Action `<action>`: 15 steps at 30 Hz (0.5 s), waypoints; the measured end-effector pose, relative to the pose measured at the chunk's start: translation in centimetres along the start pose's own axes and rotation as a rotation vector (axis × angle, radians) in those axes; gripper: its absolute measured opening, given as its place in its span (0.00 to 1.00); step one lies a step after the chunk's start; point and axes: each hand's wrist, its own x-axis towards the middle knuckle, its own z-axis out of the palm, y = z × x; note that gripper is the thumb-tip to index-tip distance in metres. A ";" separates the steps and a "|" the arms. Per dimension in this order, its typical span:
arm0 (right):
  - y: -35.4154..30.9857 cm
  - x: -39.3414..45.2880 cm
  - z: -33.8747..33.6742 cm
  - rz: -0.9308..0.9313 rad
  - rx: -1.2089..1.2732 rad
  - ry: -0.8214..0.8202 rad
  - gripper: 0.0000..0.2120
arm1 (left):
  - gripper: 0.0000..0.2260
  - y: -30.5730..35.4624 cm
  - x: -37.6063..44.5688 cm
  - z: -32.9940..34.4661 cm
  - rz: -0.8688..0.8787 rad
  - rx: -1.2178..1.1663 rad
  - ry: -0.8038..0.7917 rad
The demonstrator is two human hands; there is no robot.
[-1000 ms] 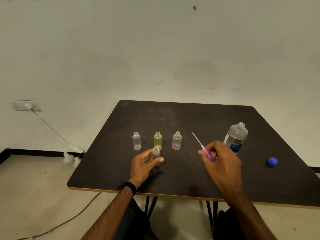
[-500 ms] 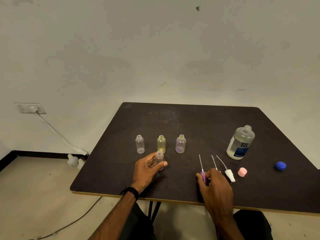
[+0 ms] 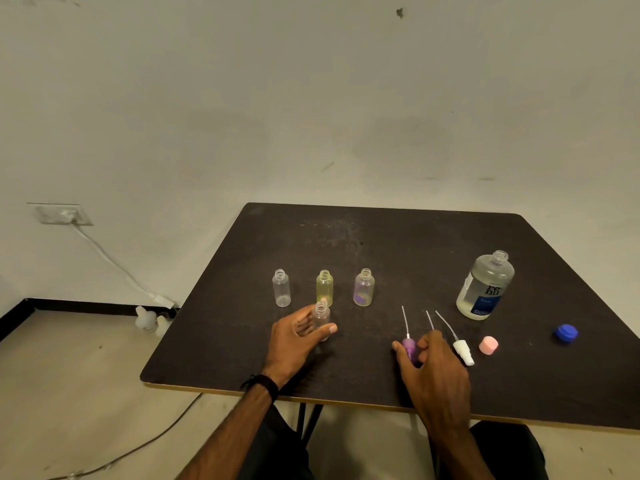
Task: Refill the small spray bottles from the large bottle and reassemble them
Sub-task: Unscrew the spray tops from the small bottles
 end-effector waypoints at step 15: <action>-0.1 0.0 -0.1 0.057 -0.004 -0.052 0.16 | 0.23 0.0 -0.3 0.1 -0.017 -0.004 0.002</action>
